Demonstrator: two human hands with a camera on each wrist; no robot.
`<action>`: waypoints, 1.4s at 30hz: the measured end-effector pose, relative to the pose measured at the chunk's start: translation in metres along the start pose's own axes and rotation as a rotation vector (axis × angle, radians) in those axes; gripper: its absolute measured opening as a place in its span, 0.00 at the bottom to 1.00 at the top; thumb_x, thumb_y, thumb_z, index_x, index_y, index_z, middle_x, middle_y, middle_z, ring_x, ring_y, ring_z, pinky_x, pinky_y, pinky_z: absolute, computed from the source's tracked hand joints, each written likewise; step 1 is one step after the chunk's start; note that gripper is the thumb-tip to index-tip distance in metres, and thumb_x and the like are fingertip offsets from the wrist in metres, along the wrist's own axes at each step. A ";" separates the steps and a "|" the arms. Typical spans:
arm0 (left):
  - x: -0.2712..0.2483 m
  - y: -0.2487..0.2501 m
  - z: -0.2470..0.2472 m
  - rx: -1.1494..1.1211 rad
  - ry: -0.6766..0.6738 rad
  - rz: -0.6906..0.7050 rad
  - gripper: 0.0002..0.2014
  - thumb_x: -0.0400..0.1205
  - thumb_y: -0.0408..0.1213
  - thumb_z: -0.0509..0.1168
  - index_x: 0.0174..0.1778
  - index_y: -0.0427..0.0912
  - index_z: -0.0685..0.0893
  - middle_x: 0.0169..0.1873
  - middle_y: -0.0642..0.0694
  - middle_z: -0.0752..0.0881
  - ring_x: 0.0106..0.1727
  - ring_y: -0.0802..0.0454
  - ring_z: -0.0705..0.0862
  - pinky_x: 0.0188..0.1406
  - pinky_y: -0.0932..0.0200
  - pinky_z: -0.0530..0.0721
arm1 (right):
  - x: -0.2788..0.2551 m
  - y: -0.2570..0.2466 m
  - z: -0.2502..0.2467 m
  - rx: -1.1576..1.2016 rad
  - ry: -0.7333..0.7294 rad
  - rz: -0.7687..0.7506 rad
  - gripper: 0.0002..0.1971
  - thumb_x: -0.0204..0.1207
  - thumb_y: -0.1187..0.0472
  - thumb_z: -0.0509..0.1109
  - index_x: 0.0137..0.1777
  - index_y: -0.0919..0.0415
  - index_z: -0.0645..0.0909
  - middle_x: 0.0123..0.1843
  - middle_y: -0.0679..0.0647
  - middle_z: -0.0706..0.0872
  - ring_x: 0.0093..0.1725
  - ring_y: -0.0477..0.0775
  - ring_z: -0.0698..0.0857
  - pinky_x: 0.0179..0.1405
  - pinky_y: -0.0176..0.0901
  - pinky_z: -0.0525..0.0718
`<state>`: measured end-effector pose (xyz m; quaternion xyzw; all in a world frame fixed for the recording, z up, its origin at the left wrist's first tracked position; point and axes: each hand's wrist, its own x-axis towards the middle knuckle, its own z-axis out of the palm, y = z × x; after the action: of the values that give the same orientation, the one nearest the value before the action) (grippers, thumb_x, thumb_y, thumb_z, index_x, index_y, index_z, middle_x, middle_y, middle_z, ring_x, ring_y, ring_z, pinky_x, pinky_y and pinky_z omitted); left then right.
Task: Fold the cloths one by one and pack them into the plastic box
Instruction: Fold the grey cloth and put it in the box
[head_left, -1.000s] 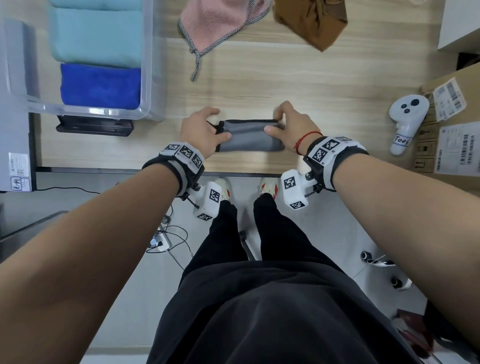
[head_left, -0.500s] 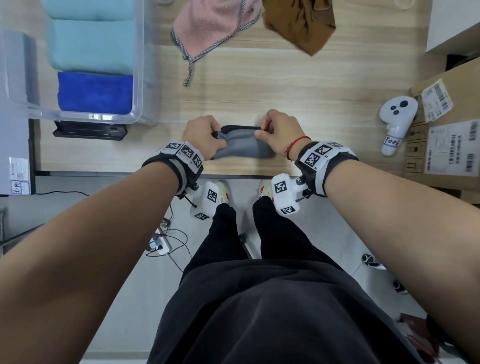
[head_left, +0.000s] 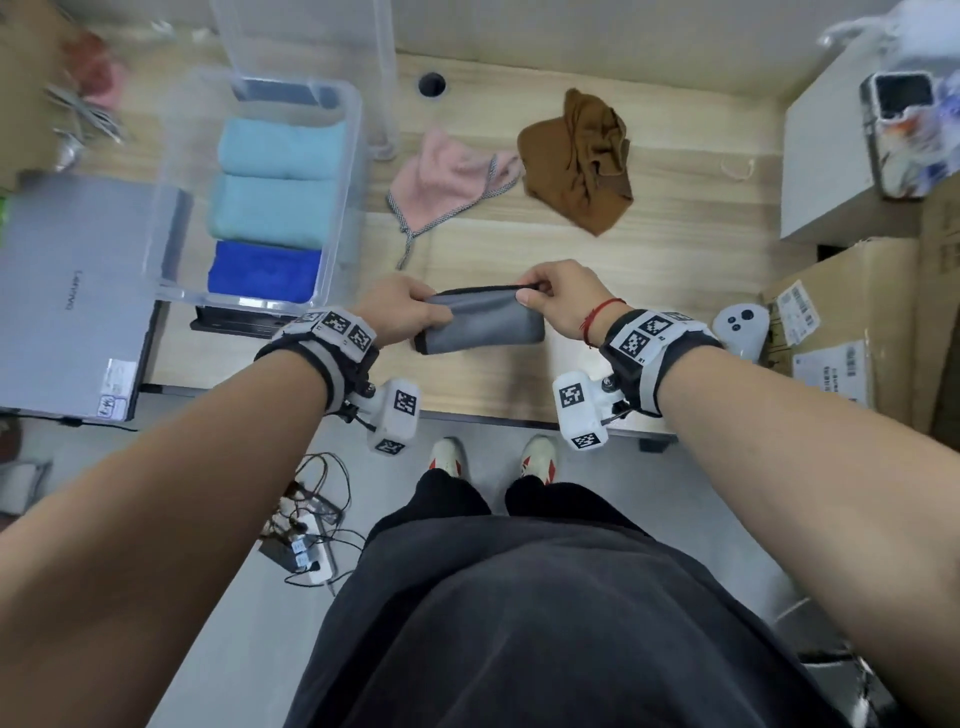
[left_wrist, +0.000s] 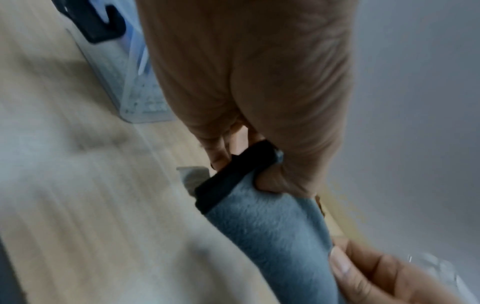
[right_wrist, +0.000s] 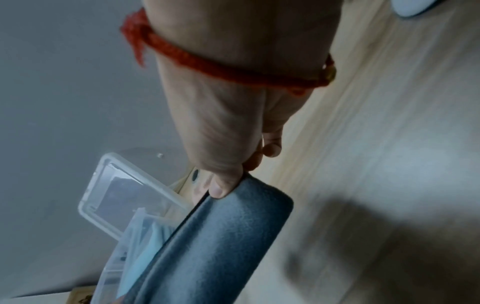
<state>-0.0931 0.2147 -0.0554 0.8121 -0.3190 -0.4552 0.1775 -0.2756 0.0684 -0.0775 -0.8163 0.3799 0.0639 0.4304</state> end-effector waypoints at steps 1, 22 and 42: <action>-0.007 0.006 -0.010 -0.056 0.030 0.000 0.10 0.59 0.42 0.66 0.19 0.46 0.70 0.23 0.48 0.67 0.29 0.52 0.66 0.27 0.60 0.63 | 0.002 -0.007 -0.006 0.014 0.010 -0.026 0.09 0.80 0.58 0.69 0.56 0.60 0.86 0.52 0.55 0.88 0.53 0.53 0.83 0.56 0.40 0.77; -0.006 -0.072 -0.249 -0.210 0.107 0.070 0.06 0.71 0.34 0.65 0.29 0.40 0.76 0.27 0.46 0.73 0.30 0.52 0.70 0.28 0.62 0.67 | 0.112 -0.223 0.030 -0.149 -0.115 -0.261 0.10 0.80 0.55 0.70 0.50 0.62 0.86 0.39 0.51 0.83 0.41 0.50 0.79 0.42 0.39 0.75; 0.061 -0.133 -0.251 1.028 -0.245 0.223 0.10 0.79 0.37 0.59 0.32 0.44 0.71 0.31 0.48 0.77 0.39 0.44 0.78 0.55 0.51 0.72 | 0.143 -0.257 0.115 -0.955 -0.327 -0.056 0.14 0.82 0.49 0.62 0.50 0.58 0.83 0.48 0.55 0.83 0.66 0.63 0.75 0.61 0.53 0.74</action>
<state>0.1913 0.2704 -0.0394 0.6965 -0.6032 -0.3104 -0.2340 0.0243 0.1621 -0.0425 -0.9114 0.2137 0.3458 0.0642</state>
